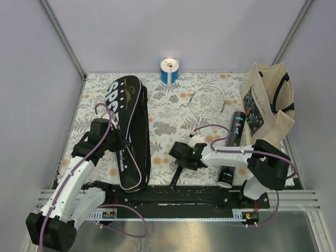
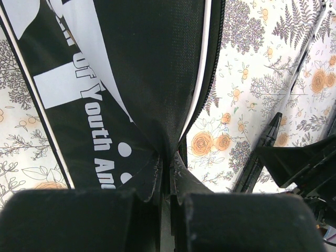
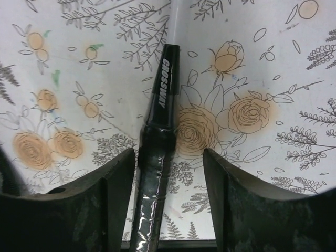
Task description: Pack up the badminton gear
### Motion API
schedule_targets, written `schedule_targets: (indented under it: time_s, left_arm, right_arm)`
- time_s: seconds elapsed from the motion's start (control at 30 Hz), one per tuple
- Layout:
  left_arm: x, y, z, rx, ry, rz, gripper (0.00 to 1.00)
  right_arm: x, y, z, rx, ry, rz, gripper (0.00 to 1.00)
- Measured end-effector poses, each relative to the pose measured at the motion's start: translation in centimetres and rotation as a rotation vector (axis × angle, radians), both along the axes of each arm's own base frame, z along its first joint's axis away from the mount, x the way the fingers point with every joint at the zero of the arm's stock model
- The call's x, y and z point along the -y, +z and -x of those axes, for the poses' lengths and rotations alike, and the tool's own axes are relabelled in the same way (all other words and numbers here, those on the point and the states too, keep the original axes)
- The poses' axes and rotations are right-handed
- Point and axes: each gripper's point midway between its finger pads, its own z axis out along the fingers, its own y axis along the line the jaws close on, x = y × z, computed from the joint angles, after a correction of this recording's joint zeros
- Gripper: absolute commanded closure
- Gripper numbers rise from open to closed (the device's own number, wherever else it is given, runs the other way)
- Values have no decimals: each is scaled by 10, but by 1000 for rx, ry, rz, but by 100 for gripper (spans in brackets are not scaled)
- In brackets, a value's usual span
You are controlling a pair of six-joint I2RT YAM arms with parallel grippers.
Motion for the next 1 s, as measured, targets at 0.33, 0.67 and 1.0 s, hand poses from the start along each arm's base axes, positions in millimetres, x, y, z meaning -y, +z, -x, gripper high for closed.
schedule_targets:
  time_s: [0.33,0.67,1.0]
  left_arm:
    - [0,1,0,3,2,1,100]
    - [1,2,0,6,-2,8,100]
    - [16,0,1,-6,-32,91,100]
  right_arm:
    - [-11,-8,5,13,104,-8,69]
    - [-1,-6,57,30,260,-50,98]
    - [13,-4,63,103,350,-48,100]
